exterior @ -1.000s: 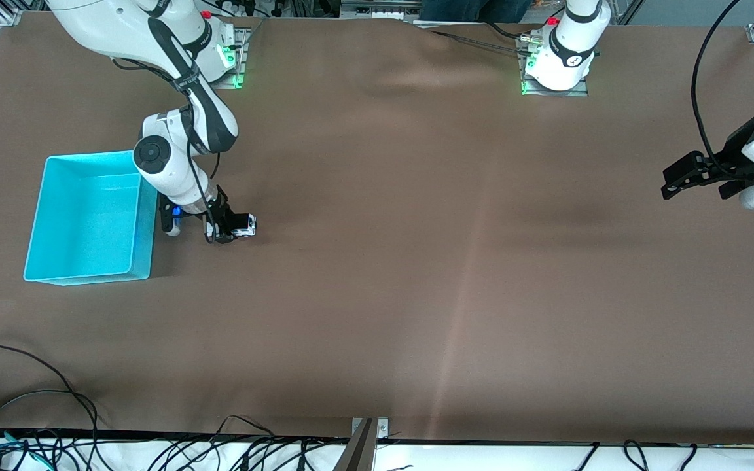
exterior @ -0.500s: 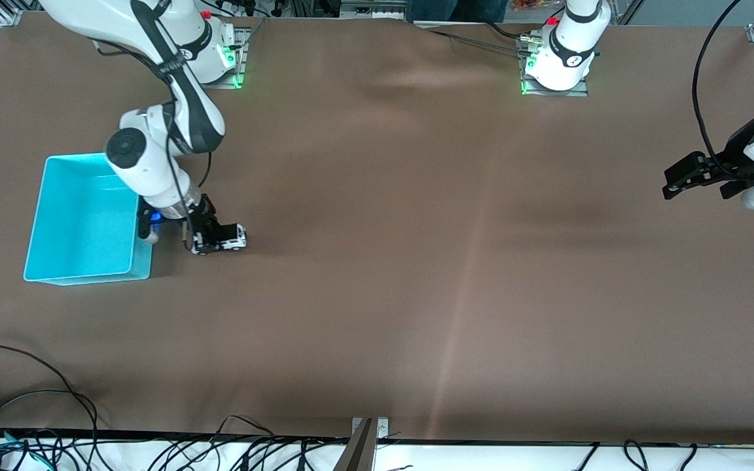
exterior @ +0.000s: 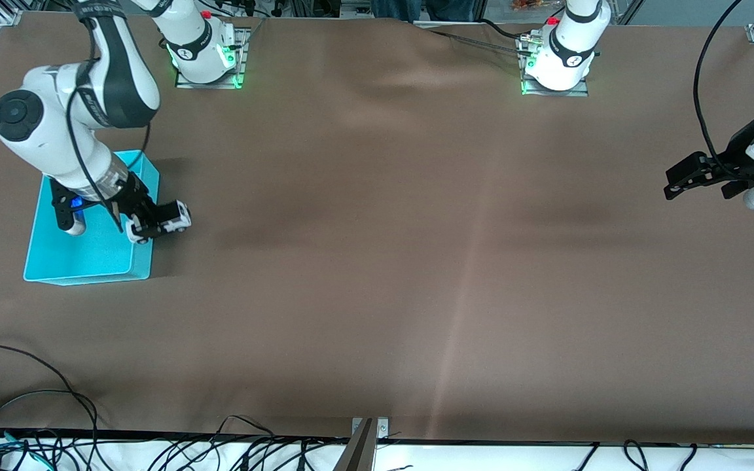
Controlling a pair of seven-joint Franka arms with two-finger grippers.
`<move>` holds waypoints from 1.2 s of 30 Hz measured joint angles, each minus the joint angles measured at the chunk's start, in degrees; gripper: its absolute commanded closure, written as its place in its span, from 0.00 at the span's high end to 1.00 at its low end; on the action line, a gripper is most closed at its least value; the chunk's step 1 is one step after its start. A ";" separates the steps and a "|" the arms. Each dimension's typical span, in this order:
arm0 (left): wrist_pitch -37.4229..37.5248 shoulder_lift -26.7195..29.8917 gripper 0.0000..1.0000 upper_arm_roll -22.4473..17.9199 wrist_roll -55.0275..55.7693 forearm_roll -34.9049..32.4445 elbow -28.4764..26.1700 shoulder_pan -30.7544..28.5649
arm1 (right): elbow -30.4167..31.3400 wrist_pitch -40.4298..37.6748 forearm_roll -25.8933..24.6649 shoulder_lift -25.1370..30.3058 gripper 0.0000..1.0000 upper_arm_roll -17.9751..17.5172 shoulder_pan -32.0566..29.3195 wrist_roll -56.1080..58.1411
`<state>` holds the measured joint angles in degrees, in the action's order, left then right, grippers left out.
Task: Wind and store white jeep toy
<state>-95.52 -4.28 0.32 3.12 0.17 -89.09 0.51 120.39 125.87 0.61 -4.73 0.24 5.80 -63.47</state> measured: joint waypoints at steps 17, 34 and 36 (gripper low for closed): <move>0.08 0.00 1.00 -0.03 0.00 0.00 0.00 0.00 | 0.98 -10.64 0.00 0.10 0.00 5.81 -6.14 40.41; 0.27 0.00 1.00 -0.04 0.00 0.00 0.00 0.00 | 2.06 -3.25 -1.10 -7.32 0.00 10.74 -11.27 52.32; 0.27 0.00 1.00 -0.04 0.00 0.00 0.00 0.00 | 2.05 -2.10 -1.84 -8.98 0.00 10.74 -11.80 52.33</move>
<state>-95.25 -4.28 0.27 3.12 0.17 -89.09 0.51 122.44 123.77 -1.23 -13.72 10.98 -6.00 -11.14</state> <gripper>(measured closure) 0.000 0.485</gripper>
